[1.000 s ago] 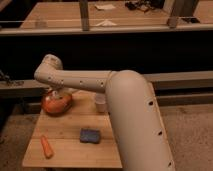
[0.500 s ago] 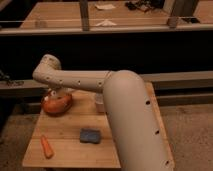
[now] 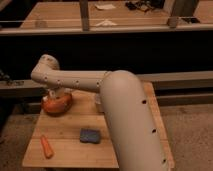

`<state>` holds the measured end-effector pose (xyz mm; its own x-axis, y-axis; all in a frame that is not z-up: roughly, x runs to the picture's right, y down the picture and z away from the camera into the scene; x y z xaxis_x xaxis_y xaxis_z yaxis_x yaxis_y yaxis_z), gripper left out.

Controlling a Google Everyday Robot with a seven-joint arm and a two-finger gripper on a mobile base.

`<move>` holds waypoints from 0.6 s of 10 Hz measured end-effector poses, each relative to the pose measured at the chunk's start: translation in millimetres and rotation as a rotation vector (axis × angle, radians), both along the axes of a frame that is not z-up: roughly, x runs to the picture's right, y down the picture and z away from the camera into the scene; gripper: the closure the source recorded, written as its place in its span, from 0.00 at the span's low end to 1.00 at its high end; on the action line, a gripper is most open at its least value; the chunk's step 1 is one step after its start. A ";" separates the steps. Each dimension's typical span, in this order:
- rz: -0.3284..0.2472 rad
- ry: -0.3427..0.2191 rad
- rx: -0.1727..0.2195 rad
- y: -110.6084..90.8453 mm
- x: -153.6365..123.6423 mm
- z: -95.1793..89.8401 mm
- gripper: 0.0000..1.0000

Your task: Place the bottle in the ceramic bowl

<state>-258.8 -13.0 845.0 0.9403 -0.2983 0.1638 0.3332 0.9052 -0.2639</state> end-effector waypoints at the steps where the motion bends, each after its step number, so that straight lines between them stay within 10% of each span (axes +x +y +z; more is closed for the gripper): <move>1: -0.001 -0.003 0.000 0.0 -1.4 0.3 0.71; 6: -0.005 -0.008 0.001 -0.8 -2.4 3.5 0.64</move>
